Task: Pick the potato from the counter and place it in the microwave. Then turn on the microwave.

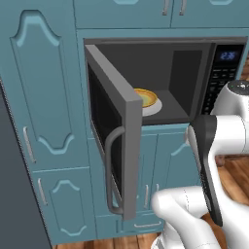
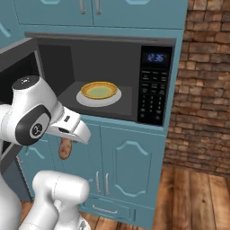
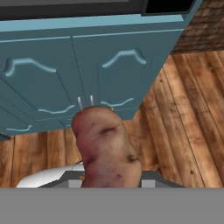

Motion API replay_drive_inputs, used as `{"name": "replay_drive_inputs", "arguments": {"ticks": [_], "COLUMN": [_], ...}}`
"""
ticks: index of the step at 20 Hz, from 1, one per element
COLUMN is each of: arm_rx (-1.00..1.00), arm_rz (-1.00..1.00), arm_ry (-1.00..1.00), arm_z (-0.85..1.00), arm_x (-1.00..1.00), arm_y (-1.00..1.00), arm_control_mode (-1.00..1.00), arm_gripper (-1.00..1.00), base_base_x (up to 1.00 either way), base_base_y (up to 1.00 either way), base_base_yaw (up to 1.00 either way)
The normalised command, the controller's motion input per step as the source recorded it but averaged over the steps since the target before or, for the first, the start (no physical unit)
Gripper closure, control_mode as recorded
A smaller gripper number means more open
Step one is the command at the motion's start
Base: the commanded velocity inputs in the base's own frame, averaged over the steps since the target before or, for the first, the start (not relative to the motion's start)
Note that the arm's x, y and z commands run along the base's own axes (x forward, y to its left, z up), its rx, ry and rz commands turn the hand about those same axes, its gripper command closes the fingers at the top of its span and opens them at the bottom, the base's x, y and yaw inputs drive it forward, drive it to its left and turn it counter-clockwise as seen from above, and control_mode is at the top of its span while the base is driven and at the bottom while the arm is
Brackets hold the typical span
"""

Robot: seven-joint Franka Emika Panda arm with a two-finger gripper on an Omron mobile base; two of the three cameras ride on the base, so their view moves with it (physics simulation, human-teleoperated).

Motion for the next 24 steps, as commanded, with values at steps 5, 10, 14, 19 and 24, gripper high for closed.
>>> {"name": "replay_drive_inputs", "arguments": {"ticks": [5,10,14,19,24], "arm_rx": [0.00,0.00,0.00,0.00,0.00], "arm_rz": [0.00,0.00,0.00,0.00,0.00], "arm_ry": [0.00,0.00,0.00,0.00,0.00], "arm_z": [0.00,0.00,0.00,0.00,0.00], "arm_x": [0.00,0.00,0.00,0.00,0.00], "arm_y": [0.00,0.00,0.00,0.00,0.00], "arm_control_mode": [1.00,1.00,1.00,1.00,1.00], "arm_gripper": [1.00,1.00,1.00,1.00,1.00], "base_base_x": [0.24,0.20,0.02,0.00,-0.03], "base_base_y": [0.21,0.19,0.18,0.20,0.18], "base_base_yaw": [0.00,0.00,0.00,0.00,0.00]}}
